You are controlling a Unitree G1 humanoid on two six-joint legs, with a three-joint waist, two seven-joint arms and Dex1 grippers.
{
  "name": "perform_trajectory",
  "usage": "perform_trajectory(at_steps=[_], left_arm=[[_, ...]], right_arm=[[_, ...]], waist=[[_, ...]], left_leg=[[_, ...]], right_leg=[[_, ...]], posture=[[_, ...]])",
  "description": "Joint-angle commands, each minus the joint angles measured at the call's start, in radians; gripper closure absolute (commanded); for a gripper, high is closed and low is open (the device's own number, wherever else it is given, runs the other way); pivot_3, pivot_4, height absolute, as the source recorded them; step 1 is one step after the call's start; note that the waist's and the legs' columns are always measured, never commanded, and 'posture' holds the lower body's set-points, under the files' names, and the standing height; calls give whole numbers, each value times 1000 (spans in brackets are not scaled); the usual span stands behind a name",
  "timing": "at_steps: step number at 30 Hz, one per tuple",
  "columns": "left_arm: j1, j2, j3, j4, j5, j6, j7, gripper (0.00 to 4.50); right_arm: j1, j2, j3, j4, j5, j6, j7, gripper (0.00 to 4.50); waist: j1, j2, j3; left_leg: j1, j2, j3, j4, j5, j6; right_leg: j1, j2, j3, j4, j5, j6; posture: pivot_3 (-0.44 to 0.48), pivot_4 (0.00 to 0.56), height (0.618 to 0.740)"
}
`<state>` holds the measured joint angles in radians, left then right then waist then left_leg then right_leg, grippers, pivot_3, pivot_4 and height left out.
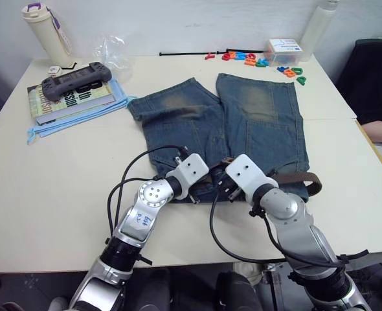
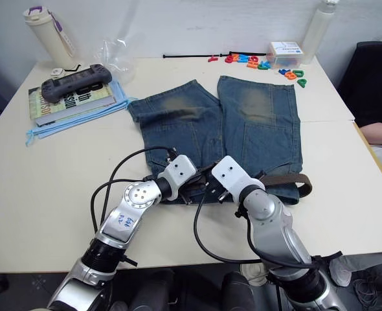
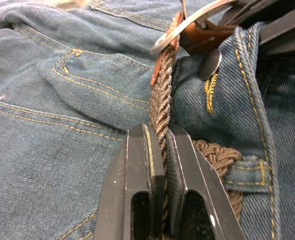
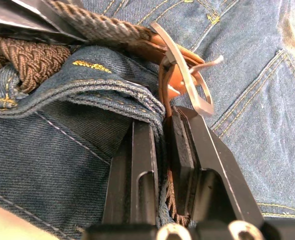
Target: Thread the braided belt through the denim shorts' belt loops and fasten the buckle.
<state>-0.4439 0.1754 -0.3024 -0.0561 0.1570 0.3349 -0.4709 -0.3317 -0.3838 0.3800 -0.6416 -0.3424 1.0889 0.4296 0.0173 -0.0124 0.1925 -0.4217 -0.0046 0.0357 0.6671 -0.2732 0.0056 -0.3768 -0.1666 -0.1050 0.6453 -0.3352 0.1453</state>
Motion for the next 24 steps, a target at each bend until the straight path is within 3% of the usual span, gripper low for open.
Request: perform_trajectory(at_steps=[1, 11, 16, 20, 24], left_arm=[[-16, -51, -22, -44, -56, -163, -11, 4500], [2, -55, 0, 7, -78, -329, -38, 4500], [14, -29, -4, 55, -68, -474, -79, 4500], [24, -30, 9, 81, -74, -517, -83, 4500], [35, -52, 34, 84, -92, -522, -69, 4500]], right_arm=[[17, 28, 93, -57, 107, -19, 85, 4479], [33, -57, 103, -53, 142, -125, 170, 4479], [37, -30, 56, -28, 182, -172, 180, 4479], [45, 18, 15, -23, 231, -195, 182, 4479], [61, -12, 11, 13, 229, -259, 191, 4479]], waist=[[2, 0, 0], [4, 0, 0], [3, 0, 0], [1, 0, 0], [1, 0, 0]], left_leg=[[0, 0, 0, 0, 0, 0], [0, 0, 0, 0, 0, 0], [0, 0, 0, 0, 0, 0], [0, 0, 0, 0, 0, 0], [0, 0, 0, 0, 0, 0]], right_leg=[[0, 0, 0, 0, 0, 0], [0, 0, 0, -1, 0, 0], [0, 0, 0, -1, 0, 0], [0, 0, -1, 0, 0, 0], [0, 0, -1, 0, 0, 0]], posture=[[0, 150, 684], [0, 150, 684], [0, 150, 684], [0, 150, 684], [0, 150, 684]])
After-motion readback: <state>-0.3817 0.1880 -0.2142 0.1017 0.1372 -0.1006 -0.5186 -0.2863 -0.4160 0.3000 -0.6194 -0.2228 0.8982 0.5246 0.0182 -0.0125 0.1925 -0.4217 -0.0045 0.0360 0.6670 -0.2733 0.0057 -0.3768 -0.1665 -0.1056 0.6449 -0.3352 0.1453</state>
